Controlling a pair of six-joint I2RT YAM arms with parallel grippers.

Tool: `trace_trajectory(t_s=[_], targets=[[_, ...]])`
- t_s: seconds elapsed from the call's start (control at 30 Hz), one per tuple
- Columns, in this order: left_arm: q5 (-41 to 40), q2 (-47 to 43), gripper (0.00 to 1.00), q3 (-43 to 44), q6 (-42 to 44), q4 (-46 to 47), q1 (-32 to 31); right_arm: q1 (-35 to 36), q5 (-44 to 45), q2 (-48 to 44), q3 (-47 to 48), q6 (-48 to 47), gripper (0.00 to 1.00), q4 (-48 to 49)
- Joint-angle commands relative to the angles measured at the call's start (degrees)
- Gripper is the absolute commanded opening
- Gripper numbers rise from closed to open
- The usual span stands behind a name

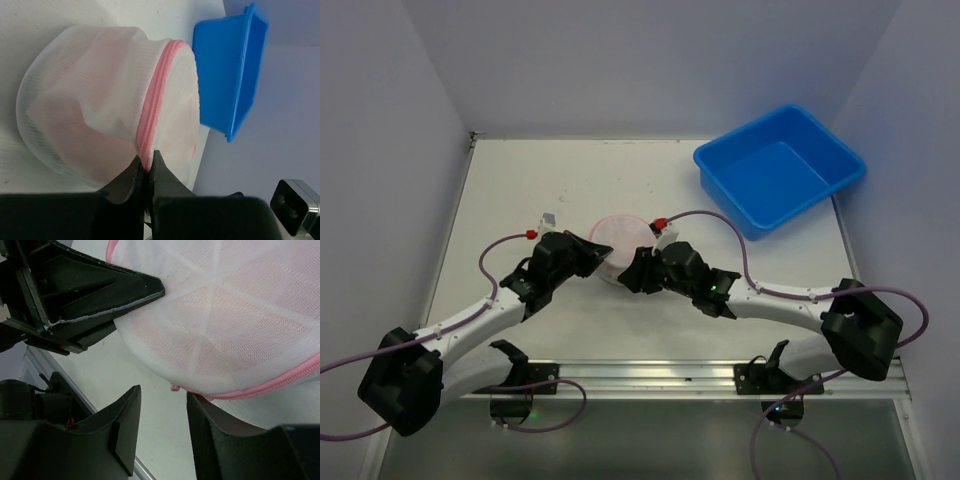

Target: Unzip the laundry bag and remove the bra

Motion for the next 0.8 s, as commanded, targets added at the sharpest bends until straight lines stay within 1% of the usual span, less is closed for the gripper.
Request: trace_trajectory(t_s=[0.0, 0.13, 0.23, 0.43, 0.53, 0.67, 0.73, 0.77], targets=[[-1.79, -0.46, 0.0, 2.33, -1.23, 2.48, -0.51, 0.29, 3.74, 0.87, 2.27, -0.27, 0.44, 4.63], [-1.88, -0.72, 0.0, 2.25, -1.41, 2.48, -0.69, 0.29, 5.41, 1.4, 2.18, -0.62, 0.43, 5.42], [-1.97, -0.9, 0.0, 2.42, -1.5, 2.48, -0.86, 0.2, 6.55, 1.84, 1.83, -0.97, 0.4, 6.56], [-1.88, -0.81, 0.0, 2.25, -1.41, 2.48, -0.95, 0.2, 7.34, 2.71, 2.18, -2.38, 0.29, 7.62], [-1.88, -0.81, 0.0, 2.16, -1.32, 2.48, -1.04, 0.2, 7.87, 2.98, 2.18, -2.99, 0.2, 7.71], [-2.49, -1.33, 0.0, 2.24, 0.17, 1.6, -0.95, 0.2, 8.92, 1.93, 1.65, -4.83, 0.0, 6.13], [-3.11, -1.77, 0.0, 2.33, 1.49, 0.81, -0.87, 0.11, 9.1, 0.44, 0.34, -7.11, 0.0, 4.82], [-3.11, -1.78, 0.0, 2.33, 4.02, 0.64, -0.43, 0.11, 9.36, -1.31, -0.01, -8.08, 0.0, 3.94]])
